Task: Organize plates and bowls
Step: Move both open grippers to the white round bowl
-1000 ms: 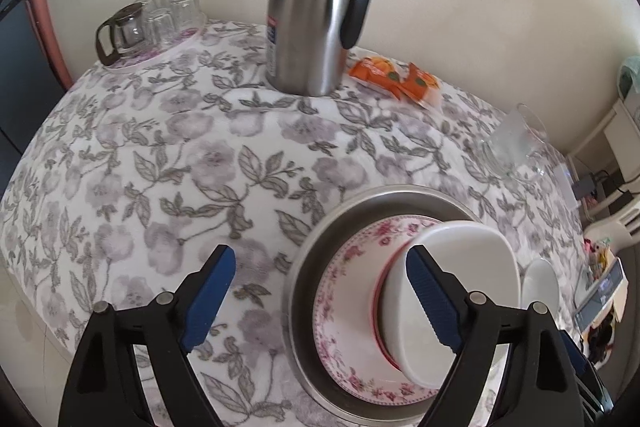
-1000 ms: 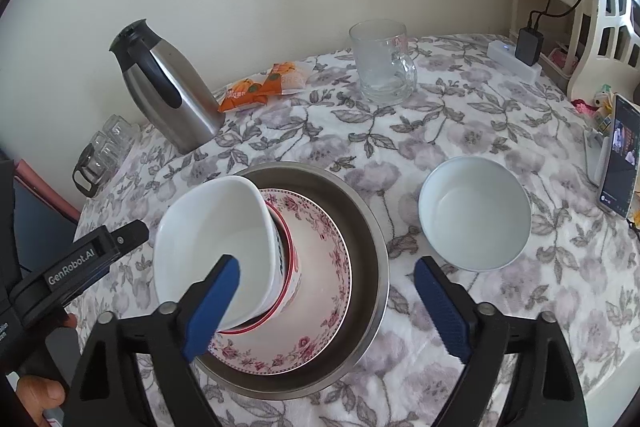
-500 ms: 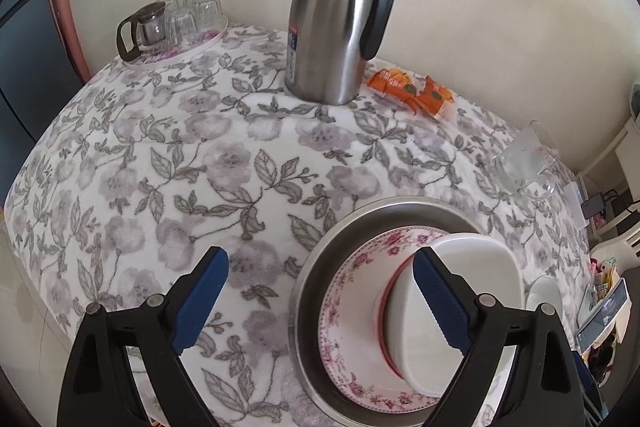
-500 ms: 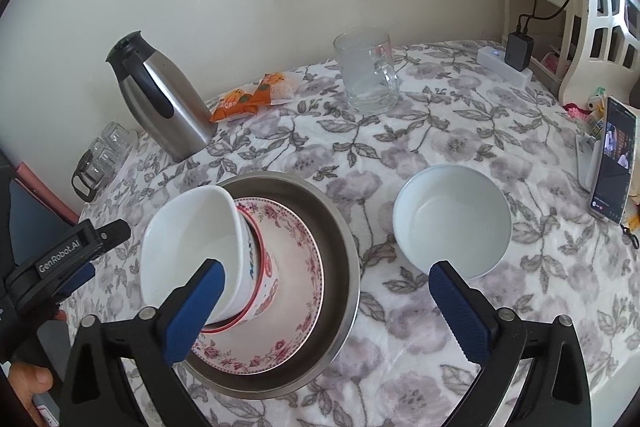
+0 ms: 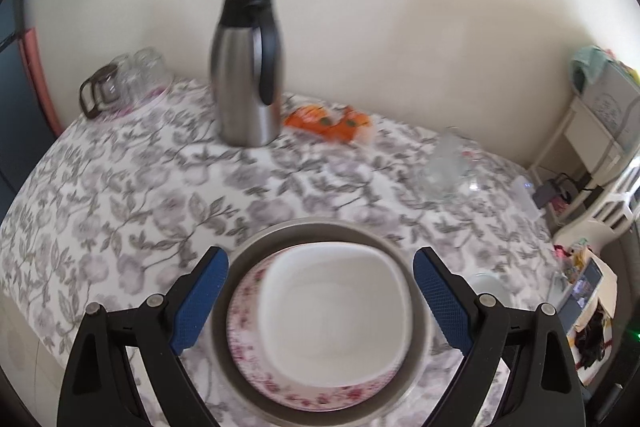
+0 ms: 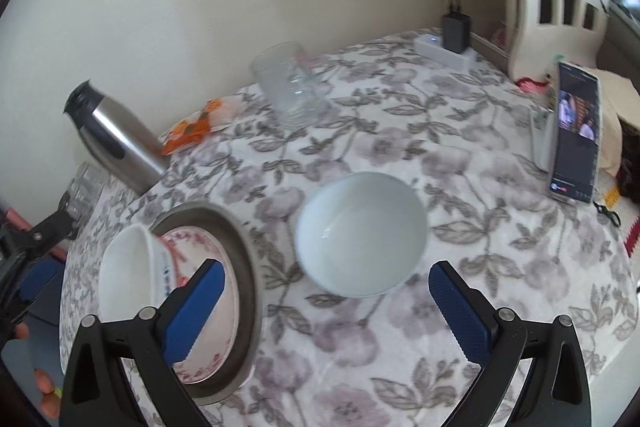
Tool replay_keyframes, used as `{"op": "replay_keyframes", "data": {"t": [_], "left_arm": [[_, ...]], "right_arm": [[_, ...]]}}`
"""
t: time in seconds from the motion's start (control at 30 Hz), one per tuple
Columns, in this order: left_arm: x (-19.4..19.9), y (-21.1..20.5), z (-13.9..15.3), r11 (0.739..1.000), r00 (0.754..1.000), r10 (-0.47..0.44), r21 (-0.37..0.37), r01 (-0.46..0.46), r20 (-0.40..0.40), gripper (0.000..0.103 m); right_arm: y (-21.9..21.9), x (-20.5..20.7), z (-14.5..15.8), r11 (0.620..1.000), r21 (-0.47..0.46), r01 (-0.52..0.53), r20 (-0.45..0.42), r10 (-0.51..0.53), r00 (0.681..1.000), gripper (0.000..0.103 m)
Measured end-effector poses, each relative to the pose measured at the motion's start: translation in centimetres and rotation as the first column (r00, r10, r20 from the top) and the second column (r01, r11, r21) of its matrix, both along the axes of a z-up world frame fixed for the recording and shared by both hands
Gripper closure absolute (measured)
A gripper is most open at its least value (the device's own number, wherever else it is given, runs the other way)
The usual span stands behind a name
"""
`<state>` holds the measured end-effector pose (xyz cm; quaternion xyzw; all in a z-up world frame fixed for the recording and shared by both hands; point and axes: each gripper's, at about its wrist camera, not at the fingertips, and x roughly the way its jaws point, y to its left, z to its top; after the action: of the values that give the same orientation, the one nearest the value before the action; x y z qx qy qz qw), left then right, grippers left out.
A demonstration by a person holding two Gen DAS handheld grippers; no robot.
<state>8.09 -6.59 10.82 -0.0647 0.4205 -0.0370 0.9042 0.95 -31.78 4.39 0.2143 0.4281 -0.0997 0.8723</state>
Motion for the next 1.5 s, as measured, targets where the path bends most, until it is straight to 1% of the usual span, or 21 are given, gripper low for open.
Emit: {"op": "replay_keyframes", "data": {"t": [0.13, 0.27, 0.4, 0.5, 0.6, 0.8, 0.9, 1.17, 1.47, 1.5], "left_arm": [[-0.7, -2.8, 1.2, 0.996, 0.995, -0.084, -0.031, 0.086, 0.044, 0.009], [-1.0, -5.7, 1.0, 0.985, 0.986, -0.157, -0.058, 0.160, 0.046, 0.009], [-1.0, -9.5, 0.1, 0.971, 0.971, -0.235, -0.033, 0.236, 0.032, 0.009], [-1.0, -11.7, -0.4, 0.960, 0.961, -0.277, -0.024, 0.277, 0.028, 0.009], [-0.9, -13.9, -1.1, 0.950, 0.950, -0.313, -0.005, 0.313, 0.015, 0.009], [0.1, -16.2, -3.7, 0.937, 0.937, -0.348, -0.010, 0.348, -0.040, 0.009], [0.9, -16.7, -5.0, 0.936, 0.934, -0.352, -0.004, 0.352, -0.065, 0.009], [3.0, -17.0, -8.2, 0.940, 0.932, -0.340, -0.023, 0.340, -0.130, 0.009], [4.1, -17.4, -10.2, 0.939, 0.924, -0.343, -0.026, 0.344, -0.168, 0.017], [4.3, -17.4, -10.5, 0.938, 0.923, -0.344, -0.026, 0.345, -0.173, 0.019]], "right_arm": [[-3.5, -1.2, -0.2, 0.996, 0.010, 0.088, 0.002, -0.088, 0.996, 0.000], [-6.5, -2.2, -0.7, 0.986, 0.030, 0.166, -0.003, -0.166, 0.986, 0.000], [-9.1, -3.1, -1.5, 0.971, 0.059, 0.232, -0.008, -0.232, 0.973, 0.000], [-10.7, -3.7, -2.1, 0.958, 0.072, 0.279, -0.021, -0.278, 0.960, 0.000], [-11.6, -4.0, -2.6, 0.949, 0.076, 0.305, -0.029, -0.303, 0.952, 0.000], [-11.9, -3.5, -3.8, 0.950, 0.074, 0.303, -0.052, -0.300, 0.953, 0.000], [-11.7, -2.9, -4.7, 0.953, 0.075, 0.293, -0.072, -0.288, 0.955, 0.000], [-10.9, -1.3, -6.3, 0.963, 0.076, 0.258, -0.113, -0.249, 0.962, 0.000], [-8.9, 0.4, -8.0, 0.978, 0.073, 0.197, -0.142, -0.185, 0.972, 0.000], [-8.7, 0.5, -8.1, 0.978, 0.073, 0.195, -0.145, -0.183, 0.972, 0.000]]}}
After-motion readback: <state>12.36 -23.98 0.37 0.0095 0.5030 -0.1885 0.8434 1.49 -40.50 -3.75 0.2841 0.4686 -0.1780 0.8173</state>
